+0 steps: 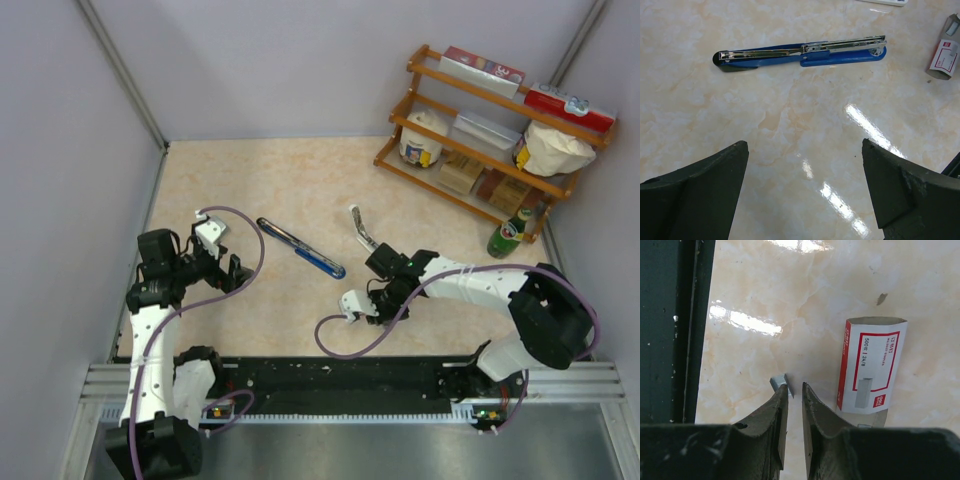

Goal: Load the staples into the stapler
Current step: Pick up the staple from the center of the board.

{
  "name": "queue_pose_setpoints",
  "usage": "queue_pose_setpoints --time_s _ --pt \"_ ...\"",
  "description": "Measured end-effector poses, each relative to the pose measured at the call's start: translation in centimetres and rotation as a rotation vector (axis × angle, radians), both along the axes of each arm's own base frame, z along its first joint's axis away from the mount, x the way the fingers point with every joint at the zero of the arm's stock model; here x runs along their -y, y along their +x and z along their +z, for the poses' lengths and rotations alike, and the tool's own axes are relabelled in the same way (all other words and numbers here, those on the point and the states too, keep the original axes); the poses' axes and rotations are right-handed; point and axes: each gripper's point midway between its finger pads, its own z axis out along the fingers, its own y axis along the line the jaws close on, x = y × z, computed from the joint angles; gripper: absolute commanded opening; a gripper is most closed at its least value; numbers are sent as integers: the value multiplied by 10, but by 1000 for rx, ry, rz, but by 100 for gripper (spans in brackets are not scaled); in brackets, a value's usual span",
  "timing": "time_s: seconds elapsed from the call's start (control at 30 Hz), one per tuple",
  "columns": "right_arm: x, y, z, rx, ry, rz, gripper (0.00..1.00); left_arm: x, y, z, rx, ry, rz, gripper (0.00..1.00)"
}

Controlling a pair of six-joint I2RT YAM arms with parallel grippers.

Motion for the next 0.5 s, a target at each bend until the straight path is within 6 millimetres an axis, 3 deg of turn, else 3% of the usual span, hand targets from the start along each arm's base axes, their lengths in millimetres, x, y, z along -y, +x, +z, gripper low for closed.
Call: queue_pose_setpoints --time_s 0.5 --pt "3 -3 -9 -8 -40 12 16 0 0 0 0 0 1 99"
